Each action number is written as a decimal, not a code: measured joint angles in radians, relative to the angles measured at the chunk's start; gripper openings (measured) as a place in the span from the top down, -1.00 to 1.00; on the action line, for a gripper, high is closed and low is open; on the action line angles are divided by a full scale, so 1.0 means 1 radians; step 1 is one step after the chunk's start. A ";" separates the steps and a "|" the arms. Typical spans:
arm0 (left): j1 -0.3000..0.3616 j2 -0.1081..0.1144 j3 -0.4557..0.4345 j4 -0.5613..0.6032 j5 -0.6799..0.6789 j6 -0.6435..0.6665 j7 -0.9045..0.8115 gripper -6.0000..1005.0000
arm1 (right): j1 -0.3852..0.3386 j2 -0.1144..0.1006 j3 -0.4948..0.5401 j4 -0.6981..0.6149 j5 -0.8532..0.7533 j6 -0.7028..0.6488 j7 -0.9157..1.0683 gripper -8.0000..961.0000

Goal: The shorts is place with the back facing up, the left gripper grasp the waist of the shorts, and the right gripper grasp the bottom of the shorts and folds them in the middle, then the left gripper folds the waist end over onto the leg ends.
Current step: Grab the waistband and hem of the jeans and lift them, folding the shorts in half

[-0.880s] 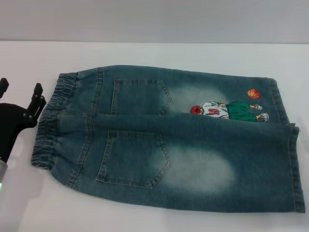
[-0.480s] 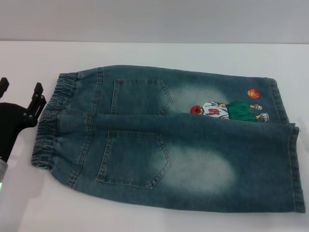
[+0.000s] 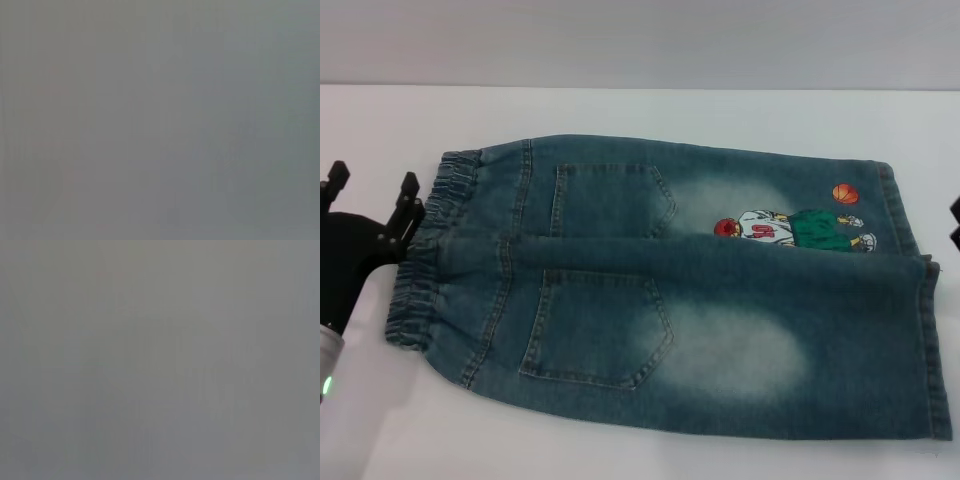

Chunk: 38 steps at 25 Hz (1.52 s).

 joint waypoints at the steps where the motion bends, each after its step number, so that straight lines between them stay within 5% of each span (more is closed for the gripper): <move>1: -0.001 0.004 0.004 -0.022 0.004 -0.017 -0.012 -0.53 | -0.001 -0.004 -0.004 0.024 0.000 -0.036 0.025 -0.38; 6: 0.002 0.014 0.004 -0.079 0.015 -0.065 -0.039 -0.53 | -0.056 -0.037 -0.034 0.275 -0.023 -0.292 0.088 -0.38; 10: 0.009 0.018 -0.001 -0.122 0.031 -0.092 -0.039 -0.53 | -0.210 -0.074 -0.029 0.768 -0.153 -0.773 0.150 -0.38; 12: 0.044 0.045 -0.008 -0.258 0.055 -0.212 -0.032 -0.53 | -0.303 -0.079 -0.028 1.113 -0.227 -1.129 0.180 -0.38; 13: 0.059 0.065 -0.015 -0.346 0.059 -0.300 -0.033 -0.53 | -0.303 -0.079 -0.028 1.113 -0.227 -1.129 0.180 -0.38; 15: 0.103 0.109 -0.056 -0.563 0.068 -0.561 -0.028 -0.53 | -0.344 -0.087 -0.039 1.332 -0.276 -1.357 0.229 -0.38; 17: 0.137 0.122 -0.110 -0.711 0.089 -0.766 -0.011 -0.53 | -0.357 -0.091 -0.059 1.484 -0.302 -1.552 0.250 -0.38; 18: 0.137 0.122 -0.110 -0.711 0.089 -0.766 -0.011 -0.53 | -0.355 -0.092 -0.069 1.538 -0.304 -1.645 0.252 -0.38; 19: 0.173 0.113 -0.183 -0.864 0.125 -0.976 0.011 -0.52 | -0.346 -0.093 -0.081 1.596 -0.302 -1.757 0.252 -0.38; 20: 0.183 0.107 -0.203 -0.905 0.134 -1.029 0.016 -0.52 | -0.325 -0.093 -0.092 1.654 -0.288 -1.896 0.248 -0.38; 25: 0.225 0.047 -0.339 -1.104 0.164 -1.363 0.061 -0.52 | -0.189 -0.085 -0.059 1.778 -0.123 -2.427 0.118 -0.38; 29: 0.195 0.014 -0.423 -1.173 0.163 -1.597 0.078 -0.52 | -0.111 -0.071 -0.003 1.801 -0.087 -2.617 0.091 -0.37; 33: 0.173 0.012 -0.445 -1.193 0.162 -1.692 0.078 -0.51 | -0.060 -0.069 0.027 1.831 -0.077 -2.717 0.072 -0.37; 34: 0.160 0.011 -0.485 -1.258 0.163 -1.833 0.078 -0.50 | -0.060 -0.069 0.027 1.831 -0.077 -2.717 0.072 -0.37; 38: 0.161 0.014 -0.547 -1.366 0.166 -2.014 0.092 -0.50 | -0.084 -0.054 0.032 1.929 -0.065 -2.792 0.011 -0.37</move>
